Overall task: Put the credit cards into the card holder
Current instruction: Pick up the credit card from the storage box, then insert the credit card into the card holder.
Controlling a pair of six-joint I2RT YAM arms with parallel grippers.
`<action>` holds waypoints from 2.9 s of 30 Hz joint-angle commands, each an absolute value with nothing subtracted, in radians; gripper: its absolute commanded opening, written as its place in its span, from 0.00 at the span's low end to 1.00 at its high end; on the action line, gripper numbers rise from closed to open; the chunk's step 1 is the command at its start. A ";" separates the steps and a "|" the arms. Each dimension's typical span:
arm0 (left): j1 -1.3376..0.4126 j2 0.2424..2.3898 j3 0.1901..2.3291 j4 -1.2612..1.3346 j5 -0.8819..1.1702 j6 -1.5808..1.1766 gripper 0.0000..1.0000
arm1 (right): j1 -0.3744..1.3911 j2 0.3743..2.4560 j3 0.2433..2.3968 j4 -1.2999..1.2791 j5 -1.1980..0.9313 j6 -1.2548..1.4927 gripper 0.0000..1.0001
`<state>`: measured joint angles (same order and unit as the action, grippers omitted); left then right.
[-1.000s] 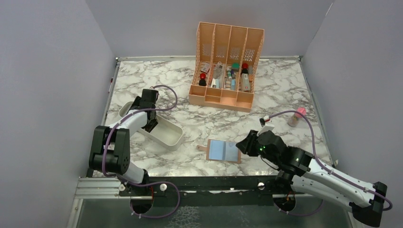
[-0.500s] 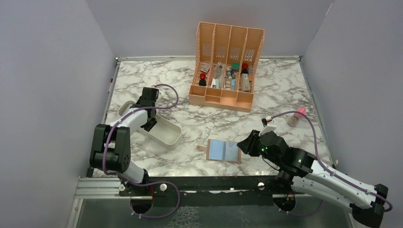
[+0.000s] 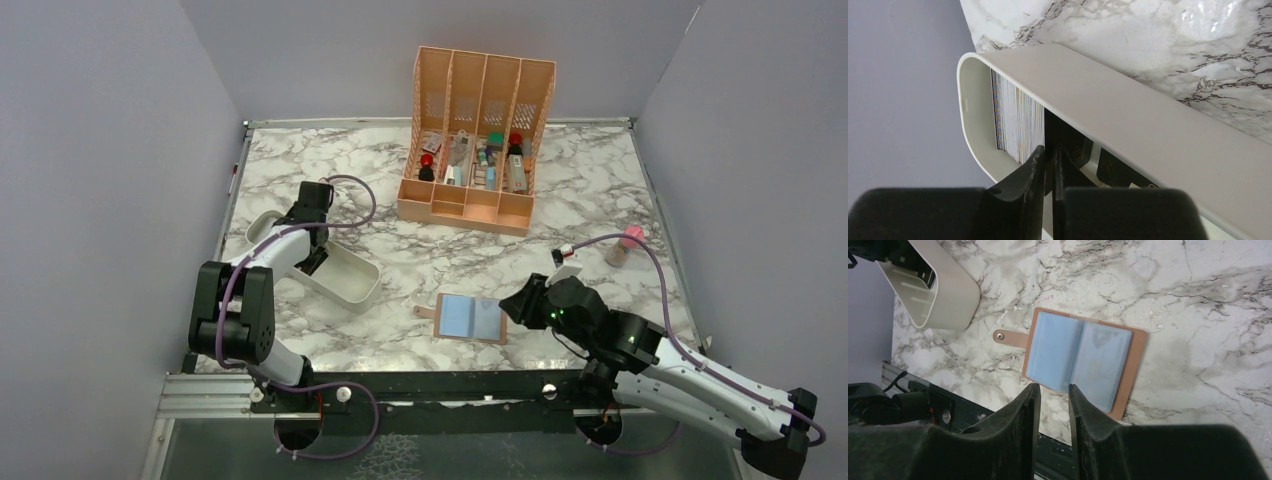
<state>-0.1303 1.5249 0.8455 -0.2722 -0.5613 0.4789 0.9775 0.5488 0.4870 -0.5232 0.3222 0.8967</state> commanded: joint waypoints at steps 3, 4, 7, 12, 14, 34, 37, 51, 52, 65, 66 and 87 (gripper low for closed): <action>-0.117 1.498 0.916 -0.306 -0.526 0.451 0.00 | 0.974 0.542 0.484 -0.549 0.347 0.890 0.33; -0.117 1.489 0.926 -0.325 -0.519 0.438 0.00 | 0.974 0.542 0.486 -0.550 0.347 0.892 0.33; -0.118 1.447 0.955 -0.393 -0.481 0.372 0.00 | 0.974 0.541 0.485 -0.552 0.340 0.894 0.33; -0.118 1.304 0.937 -0.432 -0.275 0.226 0.00 | 0.974 0.550 0.477 -0.536 0.324 0.899 0.33; -0.118 1.259 0.932 -0.443 -0.209 0.185 0.00 | 0.974 0.557 0.479 -0.531 0.316 0.899 0.33; -0.160 1.053 0.840 -0.264 0.587 -0.553 0.00 | 0.974 0.779 0.537 -0.500 0.242 0.878 0.62; -0.197 0.996 0.711 -0.142 0.581 -0.670 0.00 | 0.974 0.876 0.548 -0.479 0.268 0.854 0.62; -0.592 0.984 0.431 0.229 0.327 -0.959 0.00 | 0.939 1.136 0.591 -0.490 0.389 0.827 0.48; -0.620 0.997 0.420 0.261 0.314 -0.969 0.00 | 0.923 1.141 0.590 -0.482 0.379 0.825 0.47; -0.840 1.351 0.499 0.424 0.235 -0.961 0.00 | 0.724 1.132 0.492 -0.353 0.161 0.770 0.38; -0.848 1.376 0.504 0.440 0.238 -0.963 0.00 | 0.722 1.132 0.489 -0.353 0.160 0.770 0.38; -0.930 1.568 0.536 0.508 0.216 -1.015 0.00 | 0.713 1.123 0.467 -0.352 0.164 0.794 0.36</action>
